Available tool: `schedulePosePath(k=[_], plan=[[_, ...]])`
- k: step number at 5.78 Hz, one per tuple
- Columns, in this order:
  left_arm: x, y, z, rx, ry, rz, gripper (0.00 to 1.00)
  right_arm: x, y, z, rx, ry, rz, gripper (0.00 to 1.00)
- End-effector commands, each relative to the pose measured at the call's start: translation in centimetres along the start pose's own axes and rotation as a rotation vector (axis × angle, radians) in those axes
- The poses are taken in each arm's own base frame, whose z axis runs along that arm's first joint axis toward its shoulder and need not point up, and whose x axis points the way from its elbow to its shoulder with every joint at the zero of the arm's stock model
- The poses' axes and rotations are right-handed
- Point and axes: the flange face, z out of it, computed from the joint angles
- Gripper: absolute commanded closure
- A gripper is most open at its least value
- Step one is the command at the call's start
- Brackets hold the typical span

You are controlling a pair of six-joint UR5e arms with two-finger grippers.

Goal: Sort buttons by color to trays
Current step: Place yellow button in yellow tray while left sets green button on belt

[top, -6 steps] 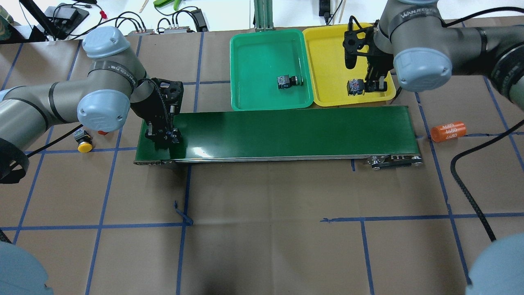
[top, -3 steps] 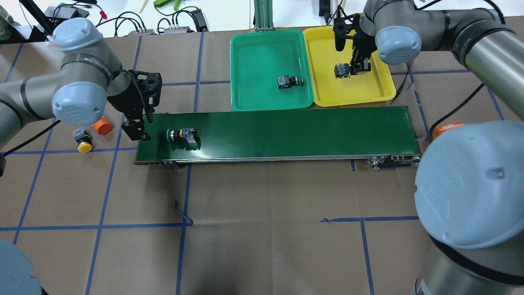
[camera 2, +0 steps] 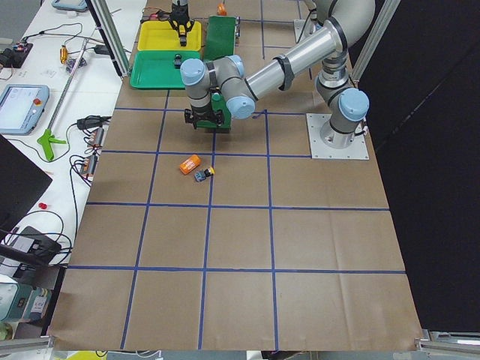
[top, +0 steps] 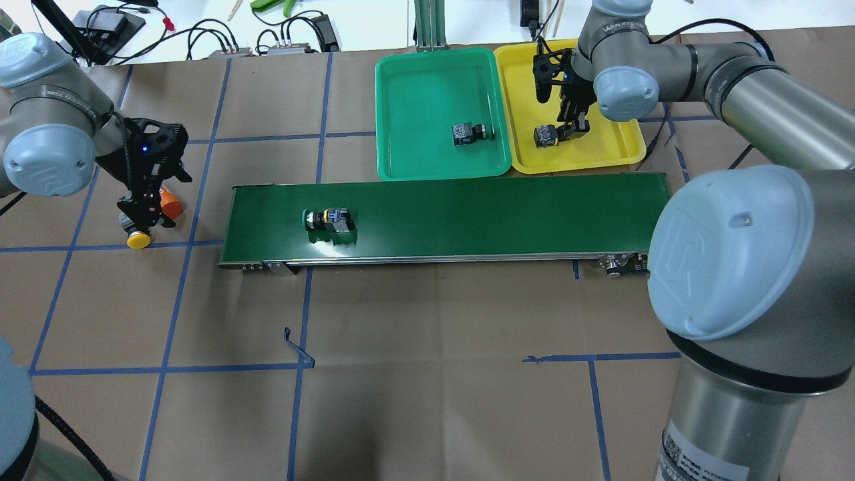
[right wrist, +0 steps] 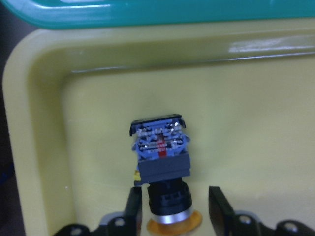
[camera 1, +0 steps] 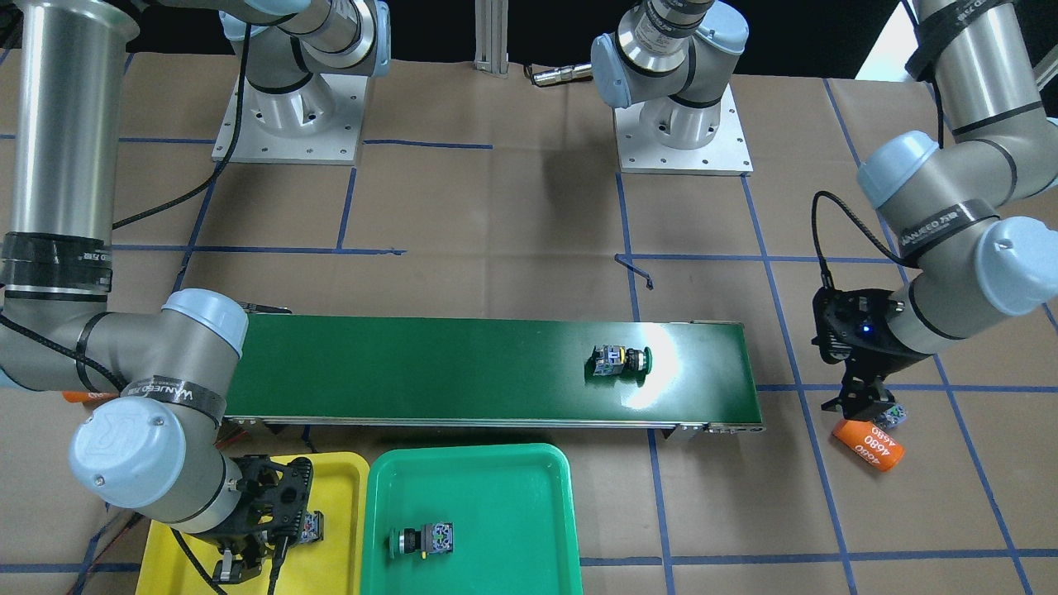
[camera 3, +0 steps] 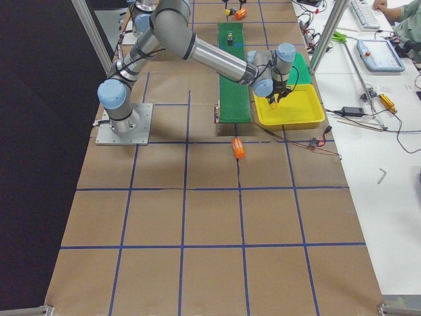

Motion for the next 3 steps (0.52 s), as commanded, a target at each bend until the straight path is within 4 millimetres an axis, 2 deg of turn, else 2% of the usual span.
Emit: schedulePosePath(k=[1, 2, 3], plan=[[-1.4, 3.6, 0.7, -0.011, -0.014, 0.155, 0.05, -0.1, -0.4, -6.7, -0.001, 0.031, 0.011, 0.00], [-2.7, 4.5, 2.3, -0.048, -0.057, 0.214, 0.05, -2.3, -0.6, -11.2, -0.008, -0.031, 0.018, 0.00], [-3.9, 5.4, 4.1, -0.063, -0.071, 0.241, 0.06, -5.5, -1.3, -15.9, -0.003, -0.091, 0.039, 0.00]])
